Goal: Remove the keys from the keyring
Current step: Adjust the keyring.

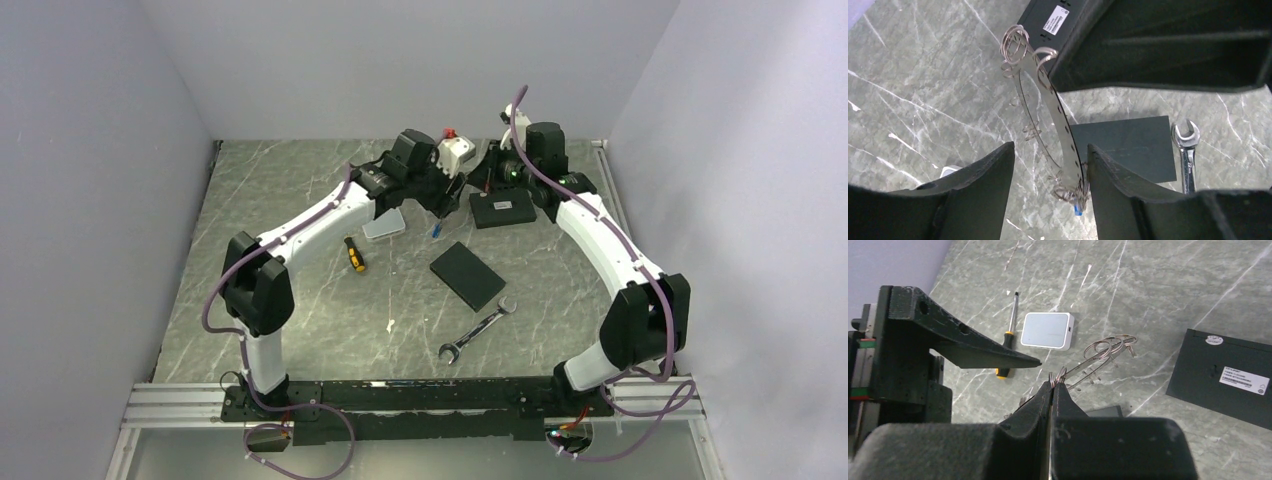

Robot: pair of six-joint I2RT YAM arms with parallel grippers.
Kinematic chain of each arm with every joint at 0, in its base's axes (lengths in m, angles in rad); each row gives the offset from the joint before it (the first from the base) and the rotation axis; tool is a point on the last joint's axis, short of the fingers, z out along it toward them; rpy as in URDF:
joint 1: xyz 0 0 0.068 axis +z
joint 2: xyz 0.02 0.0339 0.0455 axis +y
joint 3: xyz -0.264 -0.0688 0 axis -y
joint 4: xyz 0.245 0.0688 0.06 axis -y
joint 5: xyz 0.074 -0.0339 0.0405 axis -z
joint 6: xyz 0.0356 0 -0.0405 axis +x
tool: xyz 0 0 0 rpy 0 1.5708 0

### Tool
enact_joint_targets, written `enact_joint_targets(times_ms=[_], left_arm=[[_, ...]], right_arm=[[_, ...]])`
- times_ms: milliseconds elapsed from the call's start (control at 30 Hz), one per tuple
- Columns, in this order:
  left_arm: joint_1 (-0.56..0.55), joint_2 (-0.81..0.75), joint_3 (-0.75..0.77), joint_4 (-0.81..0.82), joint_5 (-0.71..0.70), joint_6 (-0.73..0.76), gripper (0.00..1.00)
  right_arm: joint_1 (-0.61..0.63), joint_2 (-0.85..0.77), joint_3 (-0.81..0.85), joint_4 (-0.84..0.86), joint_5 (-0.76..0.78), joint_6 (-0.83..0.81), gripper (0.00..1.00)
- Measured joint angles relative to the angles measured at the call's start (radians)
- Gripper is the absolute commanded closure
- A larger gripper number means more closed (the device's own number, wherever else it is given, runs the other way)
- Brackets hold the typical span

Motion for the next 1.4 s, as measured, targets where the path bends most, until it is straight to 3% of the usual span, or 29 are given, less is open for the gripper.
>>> enact_joint_targets(times_ms=[467,567,667,767,900,1033,1233,1400], left_arm=[[-0.008,0.009,0.000,0.021,-0.111,-0.005,0.60],[-0.008,0.016,0.000,0.022,-0.119,-0.014,0.75],[-0.011,0.018,0.000,0.022,-0.116,-0.021,1.00],[-0.013,0.018,0.000,0.019,-0.103,-0.027,1.00],[-0.005,0.018,0.001,0.011,-0.075,-0.059,1.00],[0.036,0.017,0.000,-0.013,0.009,-0.122,1.00],[0.238,-0.046,-0.122,0.090,0.292,-0.311,1.00],[0.393,-0.083,-0.229,0.283,0.472,-0.497,1.00]], right_arm=[[0.057,0.003,0.000,0.002,0.028,0.007,1.00],[0.063,0.006,0.000,0.002,0.030,0.007,1.00],[0.066,0.010,0.000,0.003,0.031,0.008,1.00],[0.066,0.014,0.002,0.003,0.025,0.008,0.99],[0.051,0.021,0.012,-0.004,-0.009,0.016,0.57],[0.011,0.025,0.049,-0.003,-0.090,0.031,0.31],[-0.104,0.006,0.048,0.066,-0.227,0.057,0.10],[-0.157,-0.060,-0.084,0.199,-0.311,0.118,0.04]])
